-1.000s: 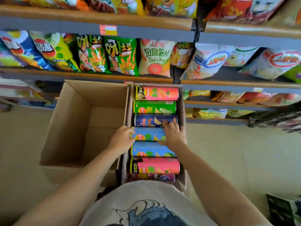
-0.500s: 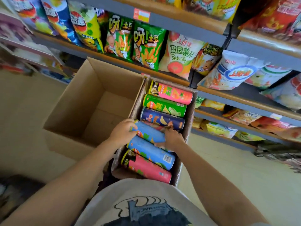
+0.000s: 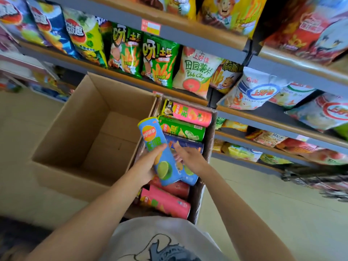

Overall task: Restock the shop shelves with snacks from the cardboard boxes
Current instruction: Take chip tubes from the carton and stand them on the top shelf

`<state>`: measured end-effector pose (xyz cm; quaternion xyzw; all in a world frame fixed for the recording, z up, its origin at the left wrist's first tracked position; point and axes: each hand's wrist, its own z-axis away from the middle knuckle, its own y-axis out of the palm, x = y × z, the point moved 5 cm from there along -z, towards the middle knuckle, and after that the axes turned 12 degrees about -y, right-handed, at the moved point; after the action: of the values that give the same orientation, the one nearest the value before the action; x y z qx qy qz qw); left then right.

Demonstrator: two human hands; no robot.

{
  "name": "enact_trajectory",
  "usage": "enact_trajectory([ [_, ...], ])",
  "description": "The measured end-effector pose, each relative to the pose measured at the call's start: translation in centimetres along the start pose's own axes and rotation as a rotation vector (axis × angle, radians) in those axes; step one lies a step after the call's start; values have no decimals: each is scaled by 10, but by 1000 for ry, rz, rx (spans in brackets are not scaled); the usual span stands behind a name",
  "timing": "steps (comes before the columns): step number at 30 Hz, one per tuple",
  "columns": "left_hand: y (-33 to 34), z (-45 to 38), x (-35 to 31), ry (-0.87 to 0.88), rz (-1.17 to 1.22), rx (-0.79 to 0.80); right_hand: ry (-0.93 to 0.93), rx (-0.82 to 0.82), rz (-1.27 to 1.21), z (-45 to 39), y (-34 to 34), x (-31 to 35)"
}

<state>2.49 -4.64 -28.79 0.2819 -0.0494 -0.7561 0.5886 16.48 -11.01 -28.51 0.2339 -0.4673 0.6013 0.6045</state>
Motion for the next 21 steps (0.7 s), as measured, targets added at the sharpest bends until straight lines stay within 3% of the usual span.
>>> enact_trajectory([
  [3,-20,0,-16,59,-101,-180,-39,-179,442,-25,-24,-5],
  [6,-37,3,-26,65,-226,-257,112,-19,948,-35,-27,-22],
  [10,-52,-2,-29,101,-278,-292,26,-7,1227,-46,-10,-31],
  [14,-60,-9,-21,83,-269,-298,83,78,1070,-49,-2,-43],
  [18,-54,-2,-23,74,-288,-234,107,5,774,-32,-7,-50],
  [21,-43,9,-38,93,-318,-152,98,-142,265,-6,-12,-32],
])
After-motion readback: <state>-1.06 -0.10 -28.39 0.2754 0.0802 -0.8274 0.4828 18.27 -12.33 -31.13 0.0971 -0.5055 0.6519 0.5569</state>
